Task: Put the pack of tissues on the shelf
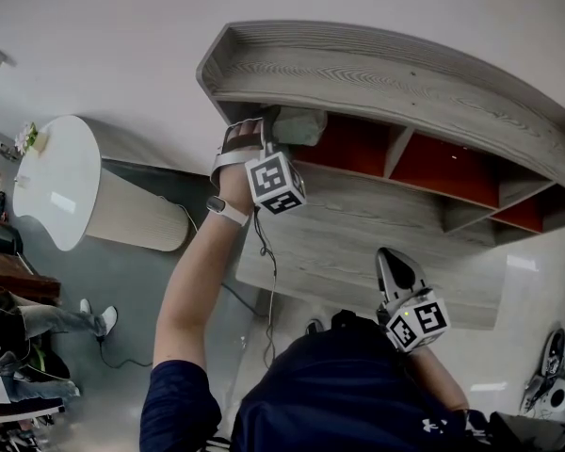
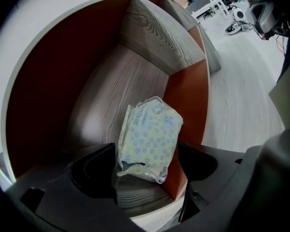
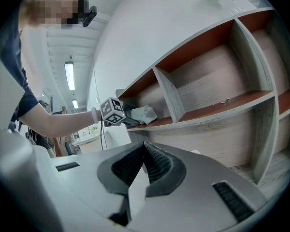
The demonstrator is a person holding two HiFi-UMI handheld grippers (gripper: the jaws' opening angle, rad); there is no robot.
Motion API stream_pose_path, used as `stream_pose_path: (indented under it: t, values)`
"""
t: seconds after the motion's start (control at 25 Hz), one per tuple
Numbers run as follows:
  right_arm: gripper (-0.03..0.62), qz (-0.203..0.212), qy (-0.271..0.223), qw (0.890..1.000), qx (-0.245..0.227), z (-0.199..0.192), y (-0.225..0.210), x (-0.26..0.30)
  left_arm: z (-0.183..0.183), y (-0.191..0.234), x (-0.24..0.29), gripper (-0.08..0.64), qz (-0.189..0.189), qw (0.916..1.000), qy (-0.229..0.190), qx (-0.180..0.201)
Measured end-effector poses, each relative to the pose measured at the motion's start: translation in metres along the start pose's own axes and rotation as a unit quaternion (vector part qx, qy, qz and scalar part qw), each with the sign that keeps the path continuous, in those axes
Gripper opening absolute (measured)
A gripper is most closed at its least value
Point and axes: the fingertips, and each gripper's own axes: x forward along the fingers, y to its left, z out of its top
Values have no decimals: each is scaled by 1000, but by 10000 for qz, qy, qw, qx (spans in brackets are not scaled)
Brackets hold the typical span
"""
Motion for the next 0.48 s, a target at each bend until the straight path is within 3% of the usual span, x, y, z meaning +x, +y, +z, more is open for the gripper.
stream_pose_path:
  t: [0.48]
  values:
    - [11,-24,-34,10000,-89,1,15,-8,6,14,-52,400,513,9972,-466,-285]
